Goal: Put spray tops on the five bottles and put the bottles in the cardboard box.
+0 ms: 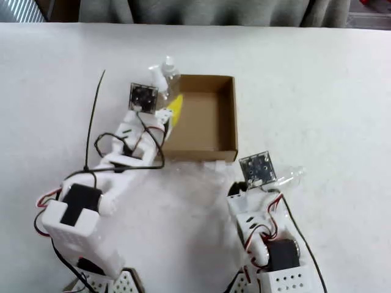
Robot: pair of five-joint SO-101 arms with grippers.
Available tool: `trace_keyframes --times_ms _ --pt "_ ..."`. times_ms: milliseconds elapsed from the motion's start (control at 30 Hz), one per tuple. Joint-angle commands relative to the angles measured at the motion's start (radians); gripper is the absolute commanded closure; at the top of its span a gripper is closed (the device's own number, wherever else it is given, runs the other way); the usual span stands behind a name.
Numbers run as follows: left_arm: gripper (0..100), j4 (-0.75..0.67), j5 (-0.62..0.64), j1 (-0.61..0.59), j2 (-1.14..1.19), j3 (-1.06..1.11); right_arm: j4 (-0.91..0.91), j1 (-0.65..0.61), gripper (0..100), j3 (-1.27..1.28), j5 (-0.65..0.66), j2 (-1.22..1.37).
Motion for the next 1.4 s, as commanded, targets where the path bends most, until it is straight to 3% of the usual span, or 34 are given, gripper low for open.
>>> trace_keyframes --times_ms 0,433,633,933,1133,1367 --pt "79 -0.021 -0.003 -0.005 -0.016 0.0 0.005 0.01 98.1 -0.011 0.014 0.008" --pt "74 -0.028 -0.002 -0.027 -0.019 -0.002 0.005 0.01 98.1 -0.011 0.014 0.008" --pt "64 0.008 0.04 -0.033 -0.061 0.009 0.005 0.01 98.1 -0.011 0.014 0.008" --pt "64 0.078 0.044 -0.048 -0.182 0.044 0.005 0.01 98.1 -0.011 0.014 0.008" --pt "64 0.126 0.038 -0.044 -0.315 0.132 -0.001 0.01 98.1 0.005 0.014 0.008" --pt "64 0.305 -0.029 -0.05 -0.613 0.298 -0.001 0.01 98.1 0.008 0.014 0.007"
